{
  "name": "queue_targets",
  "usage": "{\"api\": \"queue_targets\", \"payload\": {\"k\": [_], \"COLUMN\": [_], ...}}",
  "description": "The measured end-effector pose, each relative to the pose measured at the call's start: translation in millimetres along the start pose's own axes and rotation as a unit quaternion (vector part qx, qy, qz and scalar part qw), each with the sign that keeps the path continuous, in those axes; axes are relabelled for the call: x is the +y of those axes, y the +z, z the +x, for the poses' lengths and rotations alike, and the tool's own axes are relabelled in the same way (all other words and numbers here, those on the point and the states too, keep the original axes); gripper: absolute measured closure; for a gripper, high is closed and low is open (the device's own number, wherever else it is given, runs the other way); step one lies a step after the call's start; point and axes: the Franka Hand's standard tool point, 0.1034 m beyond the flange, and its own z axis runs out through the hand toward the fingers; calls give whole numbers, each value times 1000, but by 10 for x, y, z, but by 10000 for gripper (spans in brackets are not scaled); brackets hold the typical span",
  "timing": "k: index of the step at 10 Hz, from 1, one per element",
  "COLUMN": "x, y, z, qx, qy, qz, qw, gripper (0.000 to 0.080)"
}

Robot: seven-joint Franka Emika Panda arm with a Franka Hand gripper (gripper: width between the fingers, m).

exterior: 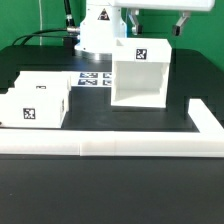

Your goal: Assemble drawer

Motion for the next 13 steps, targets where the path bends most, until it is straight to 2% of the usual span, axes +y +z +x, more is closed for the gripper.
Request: {"api": "queue_targets", "payload": {"k": [4,5,7,10,12,13], "x": [-3,-43,-218,-311,-307,-310], "y": [3,36,169,271,285,304], "z": [-5,-66,-229,-296,-294,-299], "qx": [1,3,0,0,2,1], "qy": [10,51,103,98,90,90], "qz": [1,3,7,12,13,13], "qw": [1000,999,995,995,996,996], "gripper": [150,150,150,150,150,258]}}
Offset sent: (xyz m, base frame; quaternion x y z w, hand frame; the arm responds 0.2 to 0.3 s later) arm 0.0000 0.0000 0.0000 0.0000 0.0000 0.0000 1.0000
